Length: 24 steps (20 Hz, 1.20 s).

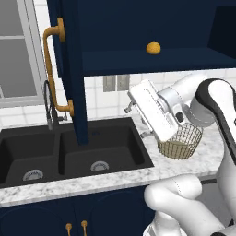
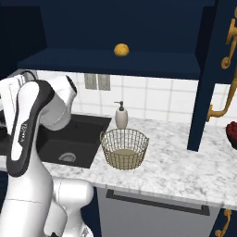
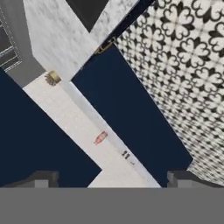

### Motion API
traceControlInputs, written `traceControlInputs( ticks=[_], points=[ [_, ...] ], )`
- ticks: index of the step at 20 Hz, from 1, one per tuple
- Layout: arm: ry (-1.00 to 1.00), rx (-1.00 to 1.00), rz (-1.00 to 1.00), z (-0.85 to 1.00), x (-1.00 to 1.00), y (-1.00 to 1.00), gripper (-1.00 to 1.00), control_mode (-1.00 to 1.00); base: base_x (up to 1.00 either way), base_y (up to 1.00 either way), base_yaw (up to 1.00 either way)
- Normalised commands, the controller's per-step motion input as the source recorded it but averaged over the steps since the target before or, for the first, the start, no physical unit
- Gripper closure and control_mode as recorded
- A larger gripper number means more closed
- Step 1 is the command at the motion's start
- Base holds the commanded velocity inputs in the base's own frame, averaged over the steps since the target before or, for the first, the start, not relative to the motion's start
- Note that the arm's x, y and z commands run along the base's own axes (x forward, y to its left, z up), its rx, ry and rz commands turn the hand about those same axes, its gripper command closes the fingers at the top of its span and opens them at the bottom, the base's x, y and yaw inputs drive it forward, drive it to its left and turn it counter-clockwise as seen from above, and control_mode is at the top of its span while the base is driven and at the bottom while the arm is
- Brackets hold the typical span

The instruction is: Open the cabinet, pick up the bread from the cabinet and place it in the basket. Then move the basket to the dining counter.

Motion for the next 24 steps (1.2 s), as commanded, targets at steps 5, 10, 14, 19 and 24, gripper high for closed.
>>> traceControlInputs(
  ticks=[5, 10, 14, 19, 24],
  points=[
    [-0.45, -0.51, 0.12, -0.42, 0.27, -0.44, -1.0, -1.0, 0.0, 0.0, 0.0],
    [-0.43, -0.86, 0.14, -0.64, -0.04, -0.25, -1.0, -1.0, 0.0, 0.0, 0.0],
    [-0.42, -0.64, 0.04, -0.2, 0.31, -0.71, -1.0, -1.0, 0.0, 0.0, 0.0],
    [-0.38, -0.35, 0.01, 0.54, 0.88, -0.45, -1.0, -1.0, 0.0, 0.0, 0.0],
    [-0.56, -0.15, 0.01, 0.72, 0.03, -0.33, -1.0, -1.0, 0.0, 0.0, 0.0]
  ],
)
